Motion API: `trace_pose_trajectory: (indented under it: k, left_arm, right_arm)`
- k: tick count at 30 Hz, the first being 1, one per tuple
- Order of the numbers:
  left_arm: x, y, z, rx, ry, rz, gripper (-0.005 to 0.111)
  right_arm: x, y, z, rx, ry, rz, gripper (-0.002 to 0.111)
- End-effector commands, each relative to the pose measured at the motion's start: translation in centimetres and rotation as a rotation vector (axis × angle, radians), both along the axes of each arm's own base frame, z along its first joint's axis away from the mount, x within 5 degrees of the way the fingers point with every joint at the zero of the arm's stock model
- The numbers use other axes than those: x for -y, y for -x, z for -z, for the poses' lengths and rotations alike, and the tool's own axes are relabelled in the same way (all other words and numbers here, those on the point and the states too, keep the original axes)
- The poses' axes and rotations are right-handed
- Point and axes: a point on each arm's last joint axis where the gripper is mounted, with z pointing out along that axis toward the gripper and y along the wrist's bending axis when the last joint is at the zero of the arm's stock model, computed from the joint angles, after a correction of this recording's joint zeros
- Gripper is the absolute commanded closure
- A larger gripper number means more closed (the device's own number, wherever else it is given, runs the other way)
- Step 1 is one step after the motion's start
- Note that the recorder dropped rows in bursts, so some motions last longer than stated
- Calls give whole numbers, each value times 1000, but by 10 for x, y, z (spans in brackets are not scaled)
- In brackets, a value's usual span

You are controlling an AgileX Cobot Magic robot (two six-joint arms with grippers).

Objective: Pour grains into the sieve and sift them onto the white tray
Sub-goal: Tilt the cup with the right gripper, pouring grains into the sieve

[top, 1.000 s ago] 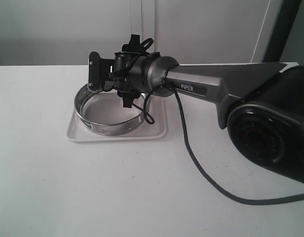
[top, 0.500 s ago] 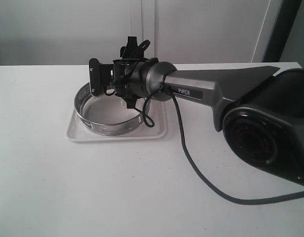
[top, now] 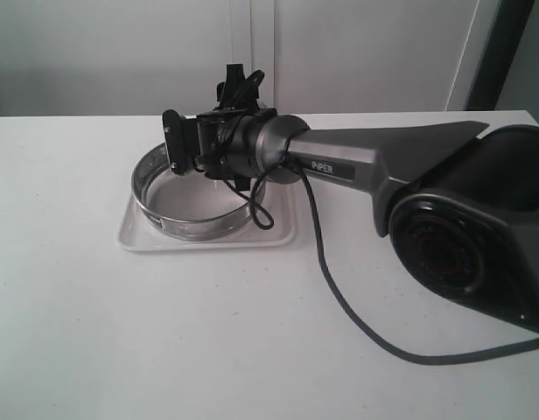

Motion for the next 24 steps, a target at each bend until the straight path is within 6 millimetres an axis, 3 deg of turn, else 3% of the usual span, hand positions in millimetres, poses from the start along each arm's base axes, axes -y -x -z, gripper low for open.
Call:
trace_pose_trajectory:
  k: [1, 13, 24]
  left_arm:
    - [0, 0, 3, -7, 14, -4, 107]
    - [0, 0, 3, -7, 14, -4, 107]
    - [0, 0, 3, -7, 14, -4, 107]
  right_arm:
    - [1, 2, -7, 28, 31, 37, 108]
    - [-5, 15, -13, 94, 26, 145, 108]
    - [-13, 23, -15, 190, 96, 140, 108]
